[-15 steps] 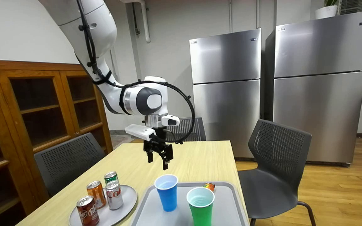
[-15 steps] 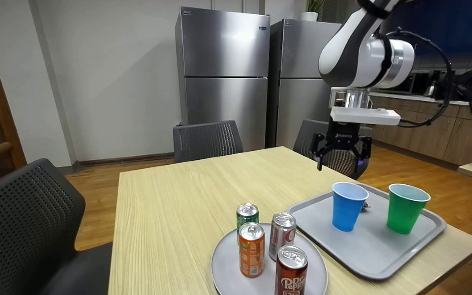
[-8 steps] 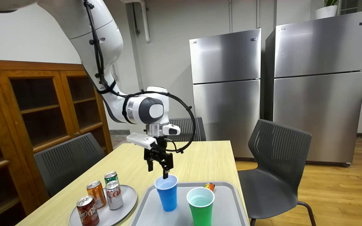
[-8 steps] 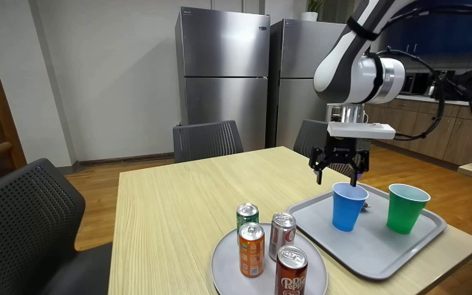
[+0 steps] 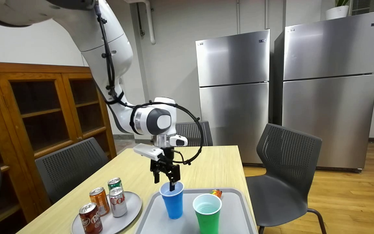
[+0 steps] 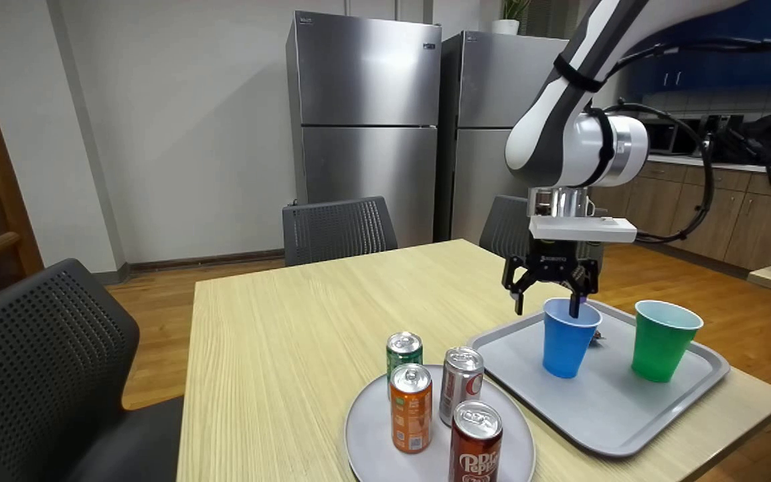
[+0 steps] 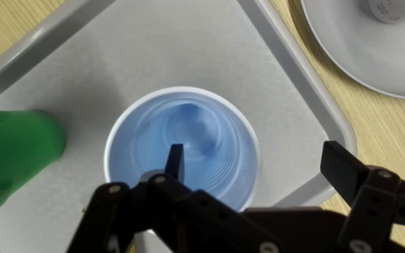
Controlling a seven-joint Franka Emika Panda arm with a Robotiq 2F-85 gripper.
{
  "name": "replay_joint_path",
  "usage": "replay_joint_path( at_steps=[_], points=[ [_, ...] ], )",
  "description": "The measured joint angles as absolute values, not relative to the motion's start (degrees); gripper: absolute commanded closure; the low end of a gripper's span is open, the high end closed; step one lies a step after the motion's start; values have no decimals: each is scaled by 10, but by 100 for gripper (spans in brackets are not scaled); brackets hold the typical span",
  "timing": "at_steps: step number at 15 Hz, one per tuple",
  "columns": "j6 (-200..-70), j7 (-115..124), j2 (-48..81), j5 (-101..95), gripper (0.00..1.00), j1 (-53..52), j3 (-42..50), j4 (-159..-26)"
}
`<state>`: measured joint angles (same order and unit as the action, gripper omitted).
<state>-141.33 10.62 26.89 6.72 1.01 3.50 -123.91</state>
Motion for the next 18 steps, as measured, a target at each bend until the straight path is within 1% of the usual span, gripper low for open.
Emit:
replay_joint_path(
  at_steps=[3,4,5,7,8,13,14,15,18],
  points=[
    [-1413,106,277,66,0,9,36,-1232],
    [-1413,106,279,66,25,9,36,-1230],
    [-1413,106,280,66,26,9,37,-1228],
    [-1413,106,283,63,42,8,37,-1225],
    [-1414,106,284,63,51,7,37,-1224],
    [-1415,107,286,62,88,6,39,-1220],
    [-1415,107,286,62,97,6,39,-1220],
    [-1415,107,286,61,100,6,40,-1220],
    [-1415,107,286,59,99,5,44,-1218]
  ],
)
